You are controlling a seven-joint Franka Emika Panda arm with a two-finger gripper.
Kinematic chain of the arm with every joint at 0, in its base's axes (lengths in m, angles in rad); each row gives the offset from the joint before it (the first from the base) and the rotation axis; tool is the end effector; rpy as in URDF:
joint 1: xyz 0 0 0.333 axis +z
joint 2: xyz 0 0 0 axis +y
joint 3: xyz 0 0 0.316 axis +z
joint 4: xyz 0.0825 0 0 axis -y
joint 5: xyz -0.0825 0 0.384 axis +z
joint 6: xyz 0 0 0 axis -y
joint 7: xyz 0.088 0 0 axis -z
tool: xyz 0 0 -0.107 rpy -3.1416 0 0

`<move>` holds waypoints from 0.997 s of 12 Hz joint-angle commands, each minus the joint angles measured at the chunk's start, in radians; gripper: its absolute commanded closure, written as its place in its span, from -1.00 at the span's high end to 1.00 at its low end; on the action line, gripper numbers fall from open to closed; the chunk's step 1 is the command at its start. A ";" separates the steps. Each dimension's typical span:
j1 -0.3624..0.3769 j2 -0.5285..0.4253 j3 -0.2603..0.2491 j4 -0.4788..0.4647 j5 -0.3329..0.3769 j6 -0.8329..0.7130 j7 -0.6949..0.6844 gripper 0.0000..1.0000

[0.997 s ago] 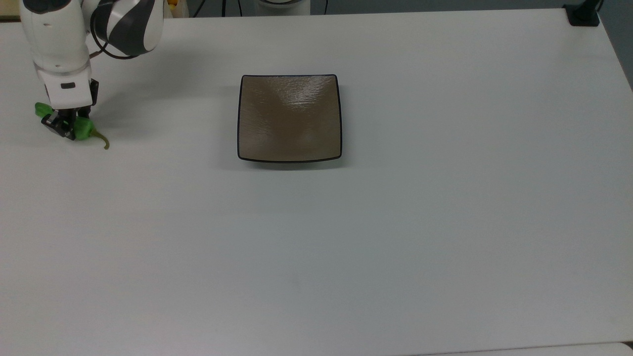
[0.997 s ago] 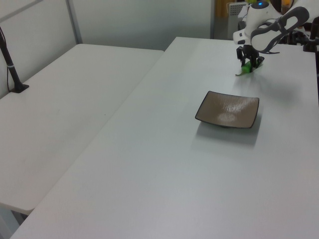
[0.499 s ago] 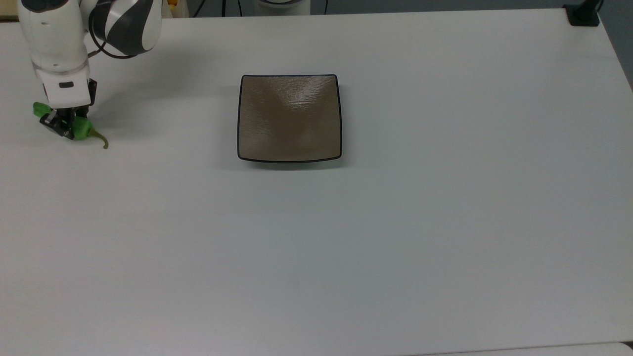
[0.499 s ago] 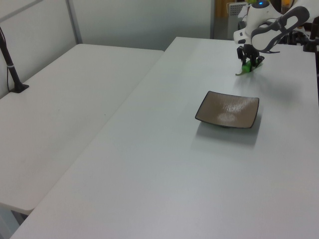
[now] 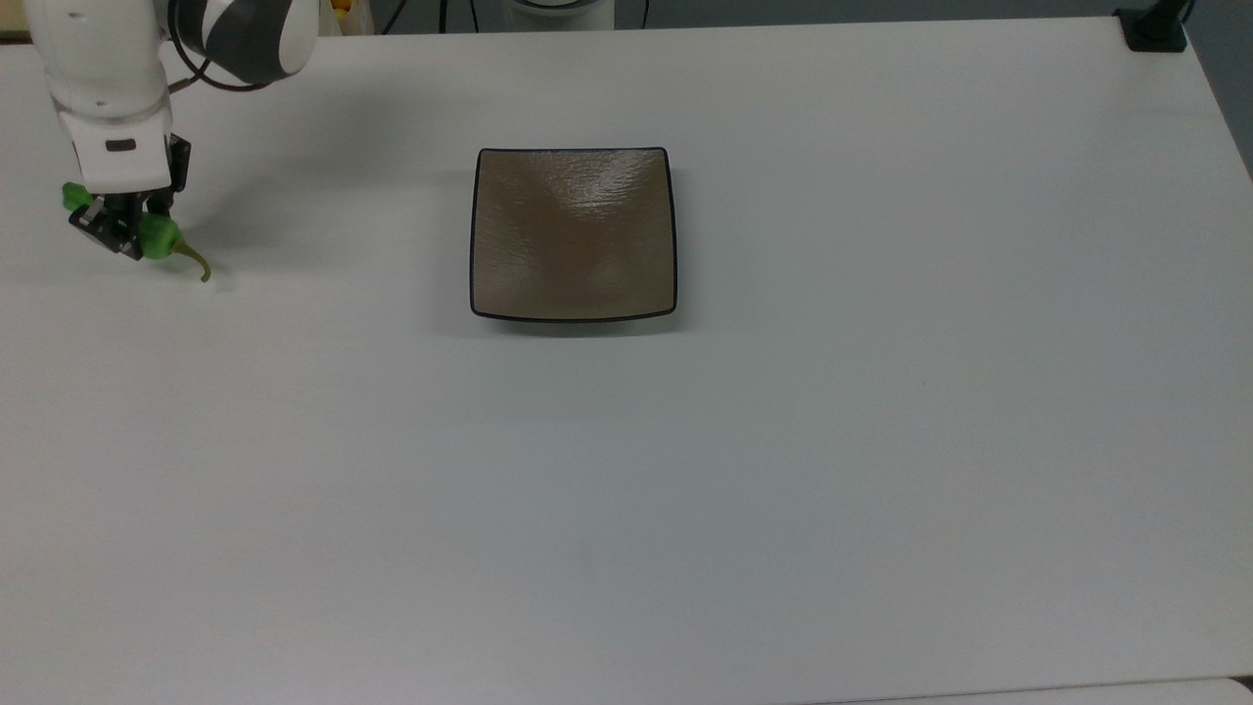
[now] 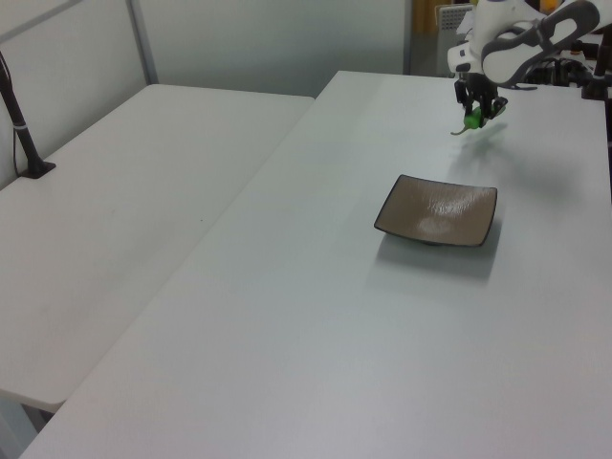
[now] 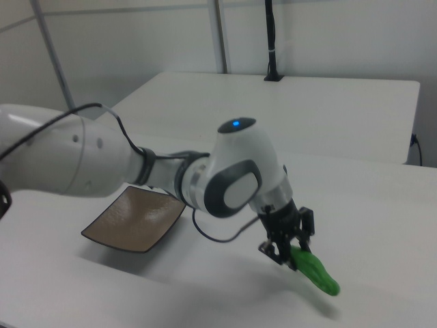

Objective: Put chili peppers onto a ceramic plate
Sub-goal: 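Lift the chili pepper and carry it over the brown plate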

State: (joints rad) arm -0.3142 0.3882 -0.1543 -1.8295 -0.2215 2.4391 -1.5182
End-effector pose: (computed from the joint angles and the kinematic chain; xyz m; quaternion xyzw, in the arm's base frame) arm 0.5937 -0.2917 0.3464 0.8095 0.5664 -0.0308 0.1516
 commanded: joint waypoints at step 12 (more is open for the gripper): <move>0.095 -0.146 0.329 0.098 0.050 -0.524 0.928 -0.48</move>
State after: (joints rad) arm -0.2252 0.2611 0.1221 -1.7509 -0.1817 2.0031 -0.7187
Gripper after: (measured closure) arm 0.559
